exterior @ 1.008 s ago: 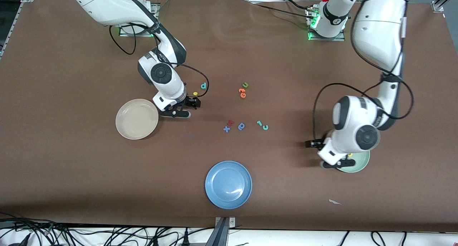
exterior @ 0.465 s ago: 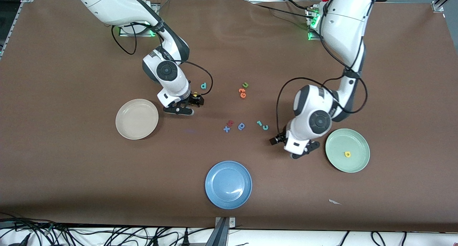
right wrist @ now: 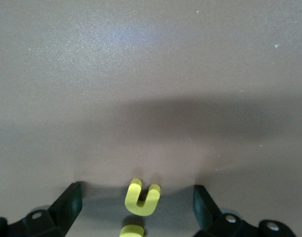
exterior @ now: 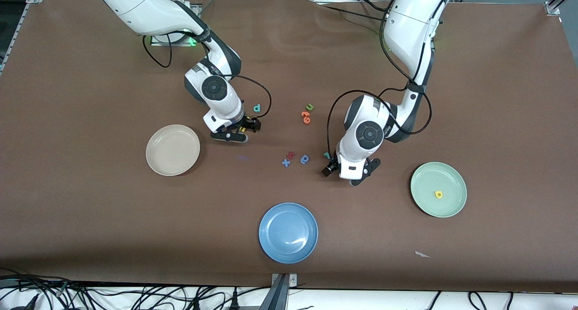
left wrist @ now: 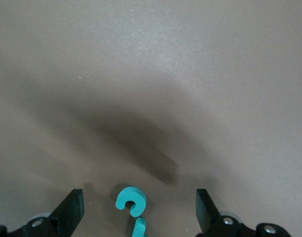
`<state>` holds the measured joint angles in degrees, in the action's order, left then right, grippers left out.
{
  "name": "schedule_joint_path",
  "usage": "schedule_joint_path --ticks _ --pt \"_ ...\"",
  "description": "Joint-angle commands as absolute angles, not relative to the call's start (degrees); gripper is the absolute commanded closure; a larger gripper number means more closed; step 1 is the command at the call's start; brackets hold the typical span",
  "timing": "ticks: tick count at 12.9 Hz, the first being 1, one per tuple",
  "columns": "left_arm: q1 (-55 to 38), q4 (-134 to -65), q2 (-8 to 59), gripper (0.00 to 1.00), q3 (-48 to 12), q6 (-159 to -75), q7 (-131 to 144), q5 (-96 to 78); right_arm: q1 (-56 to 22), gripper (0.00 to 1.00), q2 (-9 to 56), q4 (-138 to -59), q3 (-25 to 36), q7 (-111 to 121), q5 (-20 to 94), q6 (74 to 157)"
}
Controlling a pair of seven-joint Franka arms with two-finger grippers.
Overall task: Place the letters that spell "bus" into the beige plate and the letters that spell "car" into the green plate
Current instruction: 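Grasp the yellow u with the right gripper while the left gripper grasps cyan c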
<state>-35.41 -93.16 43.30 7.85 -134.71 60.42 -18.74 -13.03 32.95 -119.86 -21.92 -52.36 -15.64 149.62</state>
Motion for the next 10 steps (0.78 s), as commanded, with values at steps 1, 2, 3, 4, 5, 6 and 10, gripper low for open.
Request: schedule_joint_path --ticks 1,2,3,4,5,6,10 --pt "-37.3 -94.8 42.6 0.07 8.8 -135.2 62.1 -19.9 -13.1 0.07 32.8 -121.3 -21.8 -53.9 -16.8 151.2" --pt "-37.5 -94.9 42.6 0.1 8.8 -135.2 64.4 -19.6 -13.1 0.14 32.8 -121.3 -21.8 -53.9 -16.8 151.2" --pt "-38.1 -94.9 42.7 0.1 8.8 -135.2 65.8 -19.2 -13.1 0.21 32.8 -121.3 -21.8 -53.9 -16.8 151.3" --pt "-38.3 -95.4 42.7 0.1 8.8 -135.3 66.1 -19.1 -13.1 0.28 32.8 -121.3 -21.8 -53.9 -17.0 151.3" --pt "-38.6 -95.7 42.6 0.14 8.9 -135.3 66.1 -19.1 -13.1 0.34 32.8 -121.4 -21.8 -53.9 -17.2 151.3" --pt "-38.6 -95.8 42.6 0.19 8.9 -135.3 66.1 -19.0 -13.1 0.4 32.8 -121.4 -21.8 -53.9 -17.3 151.3" --pt "-38.3 -95.8 42.6 0.57 9.0 -135.3 67.3 -19.0 -13.1 0.58 32.5 -121.8 -21.8 -53.9 -18.0 151.3"
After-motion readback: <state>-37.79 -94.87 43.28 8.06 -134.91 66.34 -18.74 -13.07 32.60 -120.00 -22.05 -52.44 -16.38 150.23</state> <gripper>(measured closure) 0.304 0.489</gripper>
